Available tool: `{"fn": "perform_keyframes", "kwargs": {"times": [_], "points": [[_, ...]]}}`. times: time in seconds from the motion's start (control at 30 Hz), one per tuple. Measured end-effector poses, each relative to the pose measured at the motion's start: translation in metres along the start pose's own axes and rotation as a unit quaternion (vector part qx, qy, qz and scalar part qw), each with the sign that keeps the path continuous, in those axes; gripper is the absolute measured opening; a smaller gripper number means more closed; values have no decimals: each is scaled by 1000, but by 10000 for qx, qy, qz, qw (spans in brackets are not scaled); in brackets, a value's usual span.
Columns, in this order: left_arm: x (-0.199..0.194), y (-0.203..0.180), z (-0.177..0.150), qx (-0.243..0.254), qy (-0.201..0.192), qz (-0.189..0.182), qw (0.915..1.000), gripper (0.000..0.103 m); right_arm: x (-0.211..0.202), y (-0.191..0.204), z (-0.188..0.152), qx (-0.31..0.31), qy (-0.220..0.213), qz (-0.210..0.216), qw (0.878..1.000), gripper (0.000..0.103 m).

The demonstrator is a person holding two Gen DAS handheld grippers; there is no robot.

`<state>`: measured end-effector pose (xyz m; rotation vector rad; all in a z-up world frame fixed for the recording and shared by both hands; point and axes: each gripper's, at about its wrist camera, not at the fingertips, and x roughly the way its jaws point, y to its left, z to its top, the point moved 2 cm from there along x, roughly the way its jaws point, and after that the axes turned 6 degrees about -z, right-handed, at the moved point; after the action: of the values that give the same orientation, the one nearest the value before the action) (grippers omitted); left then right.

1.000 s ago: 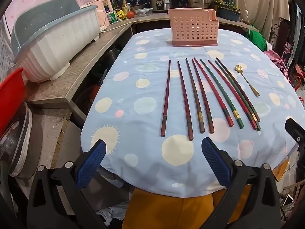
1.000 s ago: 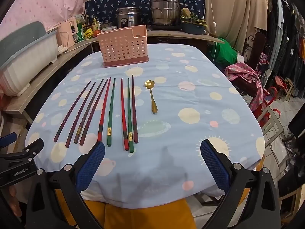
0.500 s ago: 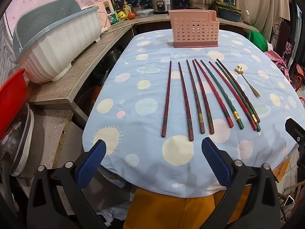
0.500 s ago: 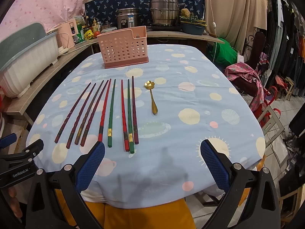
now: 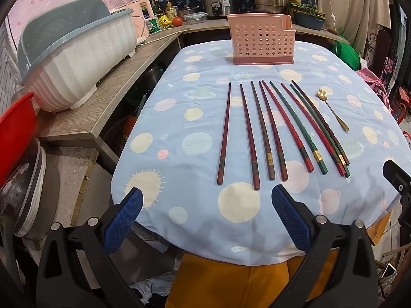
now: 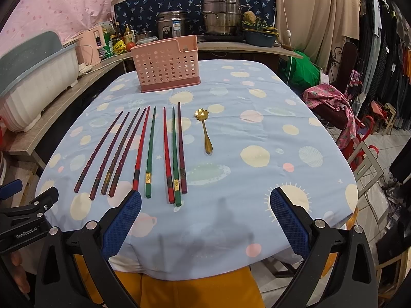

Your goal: Organize utensils

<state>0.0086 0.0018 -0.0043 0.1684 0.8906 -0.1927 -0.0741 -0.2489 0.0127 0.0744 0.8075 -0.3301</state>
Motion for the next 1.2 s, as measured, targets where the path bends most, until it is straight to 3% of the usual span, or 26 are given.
{"fn": "perform_keyframes", "kwargs": {"times": [1.2], "points": [[0,-2,-3,13,-19,-4,10000,96,0,-1,0,13,-2,19,10000,96]]}}
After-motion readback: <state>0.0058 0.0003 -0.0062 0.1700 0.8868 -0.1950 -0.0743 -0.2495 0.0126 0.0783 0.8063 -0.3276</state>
